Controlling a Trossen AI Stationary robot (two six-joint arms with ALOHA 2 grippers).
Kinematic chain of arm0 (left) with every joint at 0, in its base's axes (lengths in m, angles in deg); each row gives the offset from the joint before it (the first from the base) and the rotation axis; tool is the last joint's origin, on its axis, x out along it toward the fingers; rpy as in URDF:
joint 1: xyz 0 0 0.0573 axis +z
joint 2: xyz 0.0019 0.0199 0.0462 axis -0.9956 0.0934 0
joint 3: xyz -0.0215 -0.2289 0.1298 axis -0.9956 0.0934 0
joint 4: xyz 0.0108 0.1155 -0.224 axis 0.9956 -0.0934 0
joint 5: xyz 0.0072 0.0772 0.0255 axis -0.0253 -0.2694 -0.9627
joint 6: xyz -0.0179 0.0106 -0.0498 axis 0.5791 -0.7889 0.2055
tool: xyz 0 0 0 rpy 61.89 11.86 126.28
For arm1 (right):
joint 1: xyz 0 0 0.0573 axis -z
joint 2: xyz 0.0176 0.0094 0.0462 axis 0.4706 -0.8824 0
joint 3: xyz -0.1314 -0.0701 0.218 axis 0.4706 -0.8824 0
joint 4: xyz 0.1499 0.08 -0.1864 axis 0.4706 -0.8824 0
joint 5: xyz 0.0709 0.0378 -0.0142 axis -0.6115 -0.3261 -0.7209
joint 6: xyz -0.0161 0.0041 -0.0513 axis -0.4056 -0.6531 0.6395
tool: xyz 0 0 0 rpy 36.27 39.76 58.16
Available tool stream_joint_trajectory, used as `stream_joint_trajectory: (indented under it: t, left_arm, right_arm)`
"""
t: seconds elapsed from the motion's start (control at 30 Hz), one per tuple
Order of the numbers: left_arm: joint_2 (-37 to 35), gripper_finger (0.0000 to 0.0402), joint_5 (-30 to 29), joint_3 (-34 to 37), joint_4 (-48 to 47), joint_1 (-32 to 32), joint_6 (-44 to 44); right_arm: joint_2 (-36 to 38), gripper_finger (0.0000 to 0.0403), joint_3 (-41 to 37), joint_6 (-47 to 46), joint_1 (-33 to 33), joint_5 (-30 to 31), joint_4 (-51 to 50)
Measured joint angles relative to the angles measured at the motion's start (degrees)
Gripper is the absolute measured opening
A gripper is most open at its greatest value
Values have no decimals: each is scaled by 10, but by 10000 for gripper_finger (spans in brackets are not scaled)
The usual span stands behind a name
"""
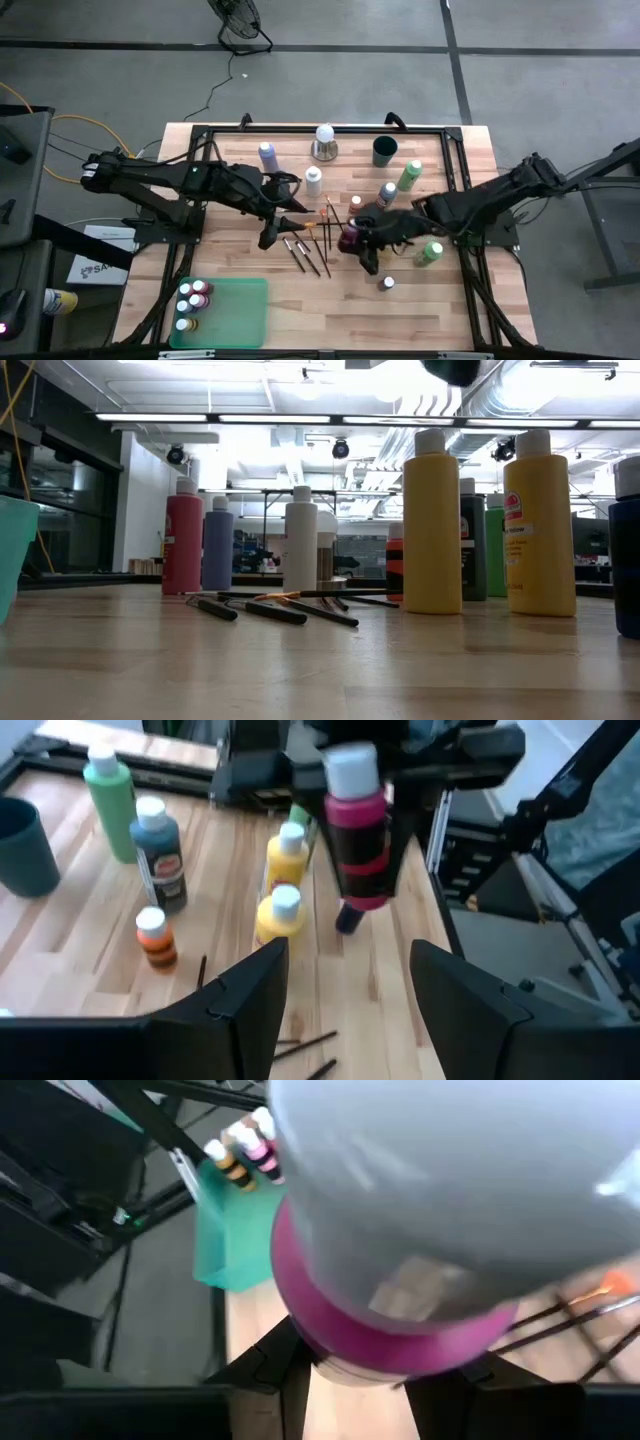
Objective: Pick & Place Paint Supplies
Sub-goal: Put the purple paint bottle into the green bin
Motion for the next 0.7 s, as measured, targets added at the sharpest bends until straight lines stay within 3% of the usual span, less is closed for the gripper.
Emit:
stream_joint_trajectory:
  t: [0.33,0.7]
  left_arm:
    - [79,207,-15,-80,21,12,-21]
    - [117,207,22,-102,16,46,0]
  right_arm:
    - [-39,121,0,80,62,-87,72]
    - [-75,121,-1,98,64,-74,129]
